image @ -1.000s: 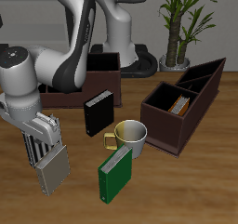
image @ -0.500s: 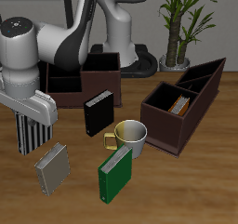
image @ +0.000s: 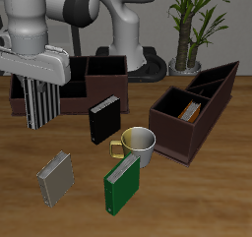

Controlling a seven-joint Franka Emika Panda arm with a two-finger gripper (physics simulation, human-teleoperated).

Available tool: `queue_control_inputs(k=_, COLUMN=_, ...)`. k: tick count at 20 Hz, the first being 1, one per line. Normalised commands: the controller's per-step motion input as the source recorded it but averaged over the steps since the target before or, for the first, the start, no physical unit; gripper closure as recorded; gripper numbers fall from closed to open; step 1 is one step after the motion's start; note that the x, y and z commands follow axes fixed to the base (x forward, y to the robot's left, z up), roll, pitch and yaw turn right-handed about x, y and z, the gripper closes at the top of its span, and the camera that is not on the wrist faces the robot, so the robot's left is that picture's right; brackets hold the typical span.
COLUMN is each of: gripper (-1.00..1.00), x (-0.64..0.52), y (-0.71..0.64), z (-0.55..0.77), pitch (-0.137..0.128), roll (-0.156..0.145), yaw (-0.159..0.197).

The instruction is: Place the orange book into the left desk caddy's right compartment and place the striped book into the back desk caddy's front compartment and place the yellow book into the back desk caddy's back compartment

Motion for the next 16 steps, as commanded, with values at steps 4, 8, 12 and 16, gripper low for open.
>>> queue_control_inputs(k=4, gripper=1.0, x=-0.38, y=0.24, z=0.19, pitch=-0.026, roll=0.068, yaw=0.068)
queue_control_inputs(k=8, gripper=1.0, x=-0.43, y=0.3, z=0.16, pitch=-0.002, roll=0.035, yaw=0.062)
queue_control_inputs(k=12, gripper=1.0, x=-0.4, y=0.3, z=0.21, pitch=-0.035, roll=0.086, yaw=0.121)
queue_control_inputs(k=16, gripper=1.0, x=-0.33, y=0.07, z=0.18, pitch=-0.021, roll=0.034, yaw=0.138)
